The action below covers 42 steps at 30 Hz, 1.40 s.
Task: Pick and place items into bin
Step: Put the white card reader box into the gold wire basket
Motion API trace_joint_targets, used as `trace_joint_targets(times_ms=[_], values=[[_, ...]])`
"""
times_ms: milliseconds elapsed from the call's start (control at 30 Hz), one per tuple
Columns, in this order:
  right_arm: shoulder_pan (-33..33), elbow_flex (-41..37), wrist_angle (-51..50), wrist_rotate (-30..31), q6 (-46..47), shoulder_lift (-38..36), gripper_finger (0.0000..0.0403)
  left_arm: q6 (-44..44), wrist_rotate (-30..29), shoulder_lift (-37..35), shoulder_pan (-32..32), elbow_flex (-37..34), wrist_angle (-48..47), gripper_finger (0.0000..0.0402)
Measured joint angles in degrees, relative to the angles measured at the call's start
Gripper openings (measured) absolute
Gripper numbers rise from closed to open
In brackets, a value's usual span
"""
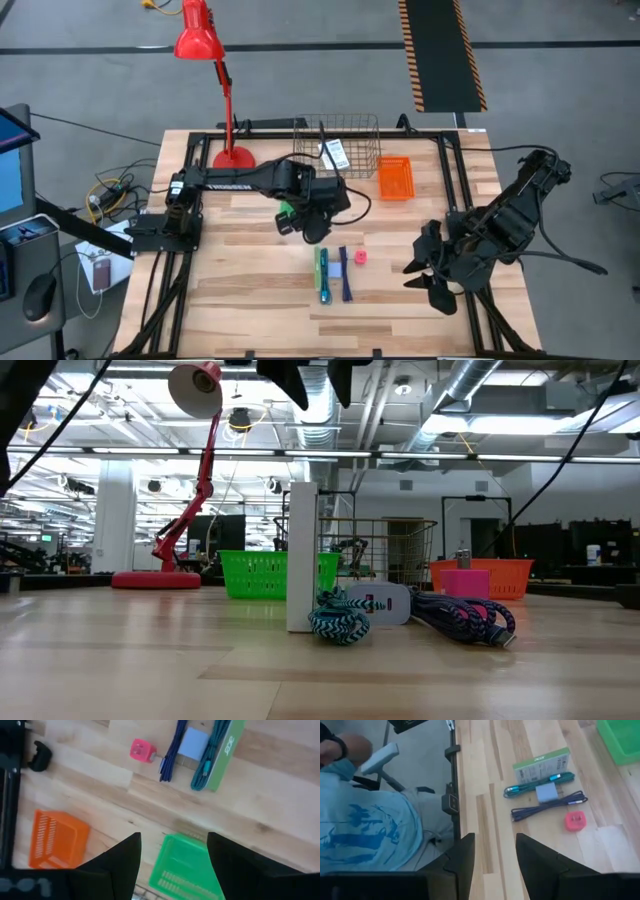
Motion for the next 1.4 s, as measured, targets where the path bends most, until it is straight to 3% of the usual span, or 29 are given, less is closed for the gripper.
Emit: trace_joint_targets(times_ms=[533,867,1400], values=[[0.0,0.0,0.0,0.0,0.0,0.0,0.0135,12.4,-3.2,4.7,-0.2,0.0,0.6,0.0217],[0.0,0.0,0.0,0.0,0.0,0.0,0.0137,12.5,-3.3,4.8,-3.0,-0.6,-1.2,0.0217],[0.0,0.0,0.0,0.0,0.0,0.0,0.0134,11.3,-0.1,10.7,-6.4,-1.0,-1.9,0.0217]])
